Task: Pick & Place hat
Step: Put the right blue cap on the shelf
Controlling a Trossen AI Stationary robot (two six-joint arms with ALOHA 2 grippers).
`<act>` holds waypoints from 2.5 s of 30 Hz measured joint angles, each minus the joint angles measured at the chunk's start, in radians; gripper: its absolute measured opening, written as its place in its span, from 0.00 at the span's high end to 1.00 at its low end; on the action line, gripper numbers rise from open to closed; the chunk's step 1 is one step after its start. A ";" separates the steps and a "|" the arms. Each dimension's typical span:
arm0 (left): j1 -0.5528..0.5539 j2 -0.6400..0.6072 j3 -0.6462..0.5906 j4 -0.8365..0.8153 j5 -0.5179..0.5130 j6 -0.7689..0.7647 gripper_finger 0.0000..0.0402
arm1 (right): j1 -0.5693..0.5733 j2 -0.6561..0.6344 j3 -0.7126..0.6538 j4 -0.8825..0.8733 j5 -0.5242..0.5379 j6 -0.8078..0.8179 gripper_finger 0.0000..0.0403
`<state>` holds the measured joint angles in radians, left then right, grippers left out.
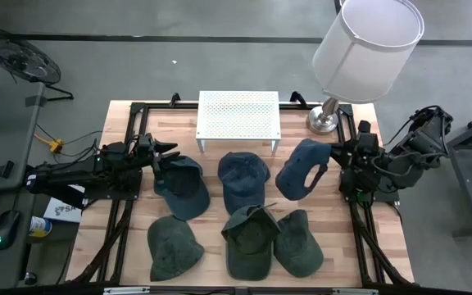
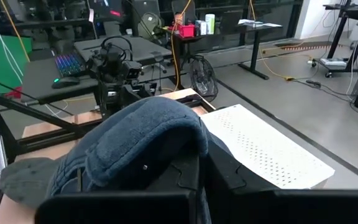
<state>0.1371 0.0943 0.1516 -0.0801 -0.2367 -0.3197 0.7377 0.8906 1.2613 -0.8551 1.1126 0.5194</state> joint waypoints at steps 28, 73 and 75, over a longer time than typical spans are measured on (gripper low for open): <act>0.000 0.000 0.000 0.026 -0.141 -0.048 0.55 | -0.001 0.000 0.000 0.000 0.015 0.068 1.00; 0.000 0.756 0.260 0.764 0.341 -0.119 0.55 | -0.623 0.250 0.000 0.497 -0.913 -0.350 1.00; 0.000 0.819 0.330 0.761 0.369 -0.078 0.55 | -0.644 0.261 0.000 0.513 -0.957 -0.356 1.00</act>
<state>0.1371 0.9130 0.4816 0.6813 0.1324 -0.3982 0.0937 1.1520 1.2610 -0.3423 0.1553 0.1639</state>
